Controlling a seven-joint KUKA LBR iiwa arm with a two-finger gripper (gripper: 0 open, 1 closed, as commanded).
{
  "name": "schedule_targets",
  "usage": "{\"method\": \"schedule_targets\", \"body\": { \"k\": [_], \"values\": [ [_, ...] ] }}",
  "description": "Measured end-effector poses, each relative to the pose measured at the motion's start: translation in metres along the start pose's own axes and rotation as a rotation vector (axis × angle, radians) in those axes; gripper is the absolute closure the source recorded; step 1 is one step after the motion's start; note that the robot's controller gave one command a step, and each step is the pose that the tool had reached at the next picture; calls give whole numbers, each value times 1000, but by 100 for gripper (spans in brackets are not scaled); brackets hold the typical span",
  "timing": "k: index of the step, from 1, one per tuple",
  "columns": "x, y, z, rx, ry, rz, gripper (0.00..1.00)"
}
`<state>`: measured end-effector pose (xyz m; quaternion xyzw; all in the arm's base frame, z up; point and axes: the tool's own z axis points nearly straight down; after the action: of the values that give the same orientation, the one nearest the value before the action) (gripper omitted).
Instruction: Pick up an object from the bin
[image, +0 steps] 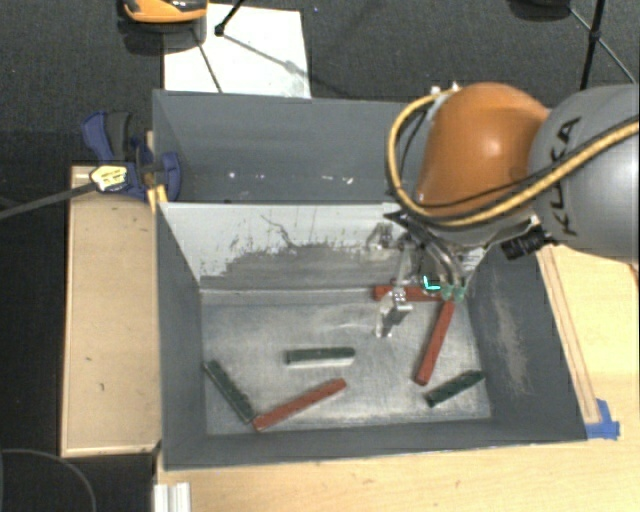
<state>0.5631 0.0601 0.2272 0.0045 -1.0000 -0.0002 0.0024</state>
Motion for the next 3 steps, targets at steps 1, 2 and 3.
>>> {"method": "schedule_targets", "body": {
  "k": [1, 2, 3],
  "values": [
    [-2, 0, -4, -1, -8, 2, 0],
    [8, 3, 44, -1, -14, 36, 0],
    [-4, 62, 146, 7, -17, -383, 100]
  ]
}}
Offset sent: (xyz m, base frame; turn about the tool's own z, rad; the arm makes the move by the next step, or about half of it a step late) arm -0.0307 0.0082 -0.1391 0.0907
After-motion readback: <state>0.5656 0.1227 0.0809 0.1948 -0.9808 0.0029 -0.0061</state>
